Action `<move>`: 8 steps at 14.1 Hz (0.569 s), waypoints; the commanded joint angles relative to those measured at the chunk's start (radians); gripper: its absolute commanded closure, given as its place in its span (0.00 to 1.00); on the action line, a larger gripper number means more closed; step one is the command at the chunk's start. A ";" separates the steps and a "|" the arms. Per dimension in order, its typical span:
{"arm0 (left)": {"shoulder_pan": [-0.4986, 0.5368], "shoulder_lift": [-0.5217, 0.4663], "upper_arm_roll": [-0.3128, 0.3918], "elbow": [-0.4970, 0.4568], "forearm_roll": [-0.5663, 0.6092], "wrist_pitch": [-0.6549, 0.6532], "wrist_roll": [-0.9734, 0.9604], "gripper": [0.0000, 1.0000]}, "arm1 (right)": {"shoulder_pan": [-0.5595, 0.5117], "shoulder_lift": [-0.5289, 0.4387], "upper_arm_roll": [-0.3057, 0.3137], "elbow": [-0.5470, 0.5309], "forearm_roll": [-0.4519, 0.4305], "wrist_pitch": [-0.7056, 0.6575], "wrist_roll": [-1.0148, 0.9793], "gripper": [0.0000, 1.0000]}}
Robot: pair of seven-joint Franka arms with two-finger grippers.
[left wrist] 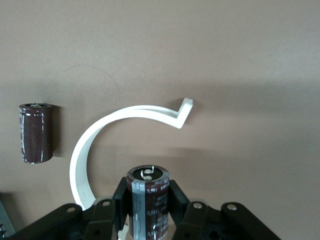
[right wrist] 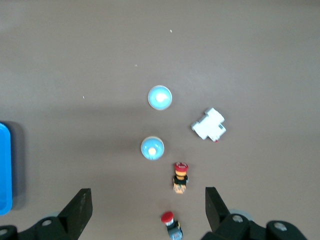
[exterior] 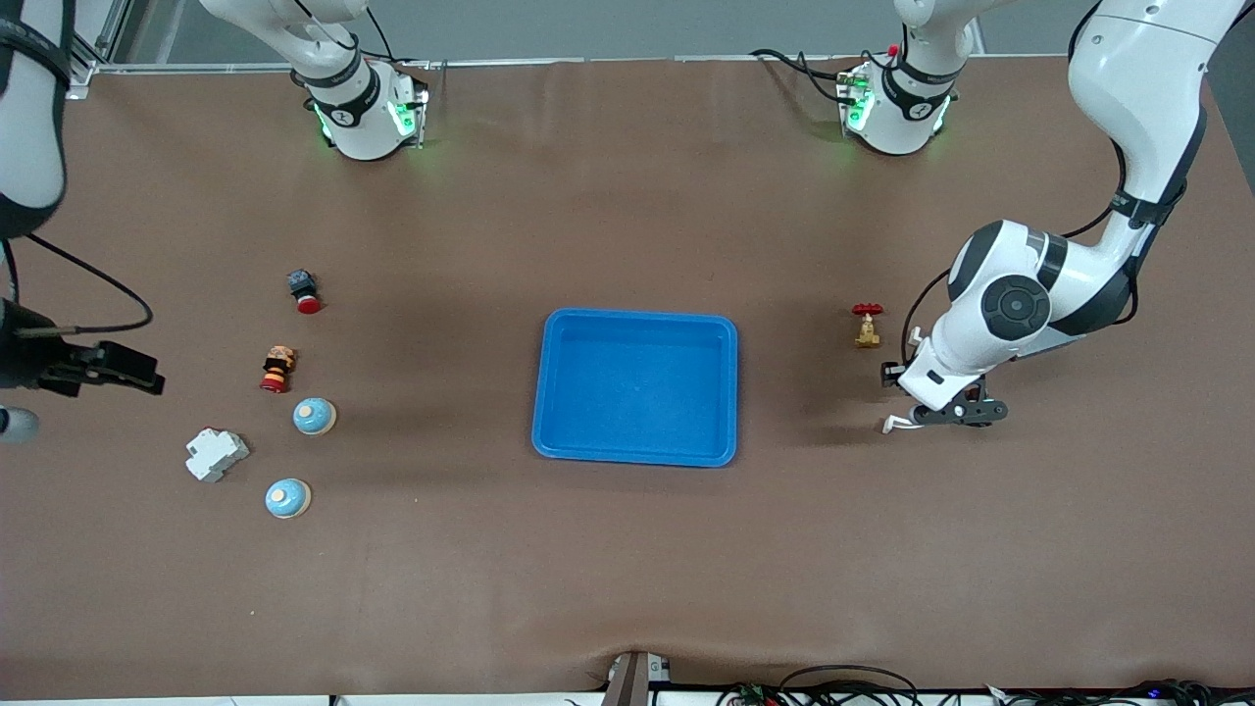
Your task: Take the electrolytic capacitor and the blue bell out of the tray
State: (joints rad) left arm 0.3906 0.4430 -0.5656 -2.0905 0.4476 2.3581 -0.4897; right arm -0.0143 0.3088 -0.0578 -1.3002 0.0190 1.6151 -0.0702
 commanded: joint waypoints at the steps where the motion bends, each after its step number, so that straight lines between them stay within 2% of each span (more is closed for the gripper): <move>1: 0.040 0.009 -0.014 -0.016 0.063 0.030 0.011 0.96 | -0.019 -0.075 -0.005 -0.024 -0.011 -0.041 0.015 0.00; 5: 0.065 0.069 -0.011 -0.010 0.150 0.079 0.011 0.96 | -0.024 -0.151 -0.004 -0.025 -0.002 -0.109 0.035 0.00; 8: 0.064 0.077 -0.011 -0.006 0.161 0.079 0.011 0.96 | -0.027 -0.191 -0.007 -0.036 -0.001 -0.170 0.032 0.00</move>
State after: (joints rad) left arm 0.4443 0.5199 -0.5649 -2.0985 0.5868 2.4272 -0.4896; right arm -0.0292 0.1590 -0.0733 -1.3012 0.0192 1.4728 -0.0536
